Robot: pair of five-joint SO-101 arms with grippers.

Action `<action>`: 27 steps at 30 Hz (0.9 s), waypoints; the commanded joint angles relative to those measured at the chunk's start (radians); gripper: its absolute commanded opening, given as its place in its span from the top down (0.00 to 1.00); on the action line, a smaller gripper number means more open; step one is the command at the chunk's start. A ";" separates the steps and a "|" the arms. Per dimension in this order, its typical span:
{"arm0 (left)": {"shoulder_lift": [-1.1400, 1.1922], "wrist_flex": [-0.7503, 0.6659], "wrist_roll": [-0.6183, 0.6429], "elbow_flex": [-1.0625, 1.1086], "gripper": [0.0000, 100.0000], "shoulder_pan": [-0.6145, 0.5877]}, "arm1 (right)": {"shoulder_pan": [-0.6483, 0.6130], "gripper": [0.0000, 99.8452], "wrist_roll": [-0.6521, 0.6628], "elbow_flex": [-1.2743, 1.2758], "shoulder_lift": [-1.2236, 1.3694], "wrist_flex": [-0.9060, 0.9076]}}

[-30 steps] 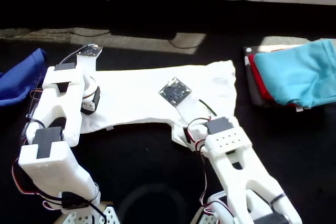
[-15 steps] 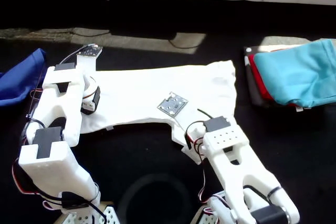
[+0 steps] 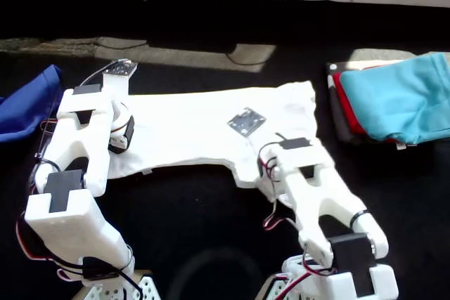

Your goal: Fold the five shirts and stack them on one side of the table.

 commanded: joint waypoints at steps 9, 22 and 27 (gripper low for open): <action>0.002 -0.048 0.005 0.001 0.99 0.008 | 0.180 0.99 0.008 -0.271 -0.136 -0.001; 0.002 -0.048 0.005 0.001 0.99 0.008 | 0.113 0.99 -0.006 -0.710 0.308 0.008; 0.002 -0.048 0.005 0.001 0.99 0.008 | 0.105 0.86 -0.170 -0.881 0.420 0.038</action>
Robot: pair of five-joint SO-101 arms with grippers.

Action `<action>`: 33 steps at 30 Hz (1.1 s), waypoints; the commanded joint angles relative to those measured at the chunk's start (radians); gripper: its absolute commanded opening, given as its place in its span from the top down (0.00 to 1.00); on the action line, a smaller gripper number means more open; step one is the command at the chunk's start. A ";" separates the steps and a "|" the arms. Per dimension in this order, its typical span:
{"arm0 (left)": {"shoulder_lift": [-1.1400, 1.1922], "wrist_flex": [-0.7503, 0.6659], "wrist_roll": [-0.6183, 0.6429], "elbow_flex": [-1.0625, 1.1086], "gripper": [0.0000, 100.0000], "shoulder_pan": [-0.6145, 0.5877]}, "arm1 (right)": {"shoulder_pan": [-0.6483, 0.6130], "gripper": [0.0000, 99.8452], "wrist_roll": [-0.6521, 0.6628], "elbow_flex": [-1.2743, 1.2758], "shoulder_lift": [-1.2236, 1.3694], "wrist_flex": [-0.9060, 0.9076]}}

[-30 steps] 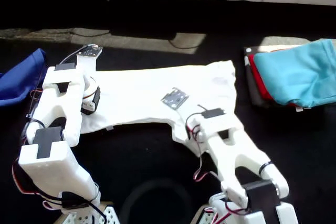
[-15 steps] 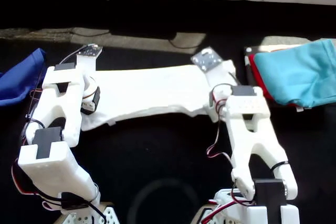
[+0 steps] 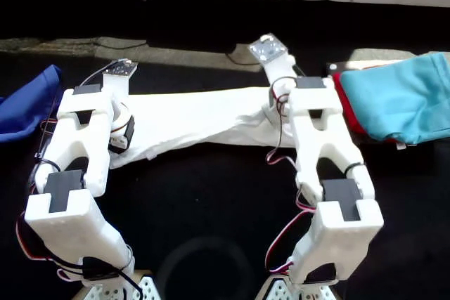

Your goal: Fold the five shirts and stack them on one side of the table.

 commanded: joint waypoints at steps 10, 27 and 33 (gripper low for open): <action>0.002 -0.046 0.005 0.001 0.99 0.008 | 0.016 0.78 -0.189 -0.357 0.170 0.108; 0.002 -0.046 0.005 -0.001 0.99 0.008 | -0.277 0.98 -0.189 -0.395 -0.042 0.414; 0.002 -0.046 0.005 -0.001 0.99 0.008 | -0.414 0.99 -0.198 -0.134 0.004 0.027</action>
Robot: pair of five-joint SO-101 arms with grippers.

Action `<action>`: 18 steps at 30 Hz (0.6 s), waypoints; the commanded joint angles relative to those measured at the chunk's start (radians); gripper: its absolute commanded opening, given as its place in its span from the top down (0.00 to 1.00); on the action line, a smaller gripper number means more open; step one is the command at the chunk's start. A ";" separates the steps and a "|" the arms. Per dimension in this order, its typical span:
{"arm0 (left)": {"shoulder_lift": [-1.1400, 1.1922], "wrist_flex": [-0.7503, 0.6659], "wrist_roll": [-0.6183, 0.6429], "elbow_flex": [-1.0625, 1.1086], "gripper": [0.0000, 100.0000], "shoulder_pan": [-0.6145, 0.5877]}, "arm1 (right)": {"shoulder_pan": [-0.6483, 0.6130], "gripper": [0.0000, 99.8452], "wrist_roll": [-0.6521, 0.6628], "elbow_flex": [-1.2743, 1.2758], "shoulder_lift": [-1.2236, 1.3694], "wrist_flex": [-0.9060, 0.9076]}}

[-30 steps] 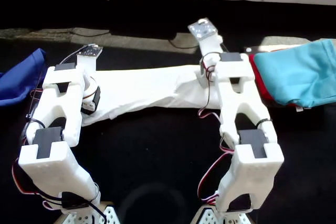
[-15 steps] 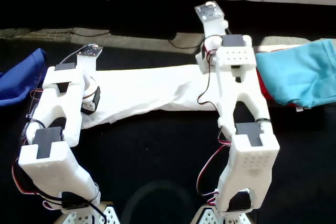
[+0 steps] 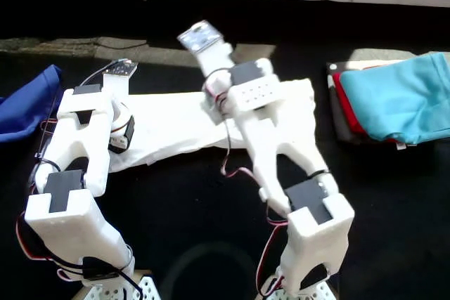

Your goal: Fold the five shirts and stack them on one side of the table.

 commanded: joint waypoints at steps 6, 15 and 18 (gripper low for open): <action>0.002 -0.046 0.005 0.001 0.99 0.008 | -0.074 0.99 -0.107 0.093 0.139 -0.226; 0.002 -0.046 0.005 -0.001 0.99 0.008 | -0.096 0.99 -0.106 0.058 0.136 0.016; 0.002 -0.046 0.005 -0.002 0.99 0.008 | -0.093 0.99 -0.106 0.056 0.105 0.008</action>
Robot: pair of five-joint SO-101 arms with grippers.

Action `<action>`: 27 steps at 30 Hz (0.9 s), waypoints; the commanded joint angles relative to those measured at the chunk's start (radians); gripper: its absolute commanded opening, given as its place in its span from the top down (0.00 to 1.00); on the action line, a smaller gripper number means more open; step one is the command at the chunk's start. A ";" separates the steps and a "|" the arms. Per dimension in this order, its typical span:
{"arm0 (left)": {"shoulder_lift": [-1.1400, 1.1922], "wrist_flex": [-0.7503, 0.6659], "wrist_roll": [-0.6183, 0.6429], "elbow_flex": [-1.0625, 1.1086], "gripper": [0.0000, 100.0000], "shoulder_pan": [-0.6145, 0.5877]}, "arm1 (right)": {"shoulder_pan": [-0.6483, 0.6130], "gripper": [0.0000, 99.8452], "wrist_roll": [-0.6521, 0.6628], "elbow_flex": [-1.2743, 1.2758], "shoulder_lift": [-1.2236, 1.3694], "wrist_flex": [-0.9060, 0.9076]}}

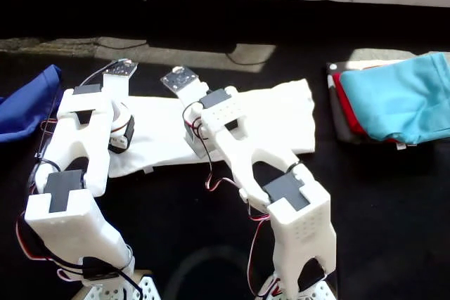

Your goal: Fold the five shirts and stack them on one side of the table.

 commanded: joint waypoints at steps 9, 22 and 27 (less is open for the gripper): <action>-0.202 0.149 0.077 -0.145 0.99 0.015 | 0.150 0.97 -0.006 -0.278 -0.309 0.174; -0.062 0.244 0.374 -0.274 0.77 -0.128 | 0.334 0.84 0.127 -0.357 -0.481 0.539; 0.067 0.244 0.376 -0.390 0.77 -0.137 | 0.417 0.84 0.127 -0.354 -0.530 0.590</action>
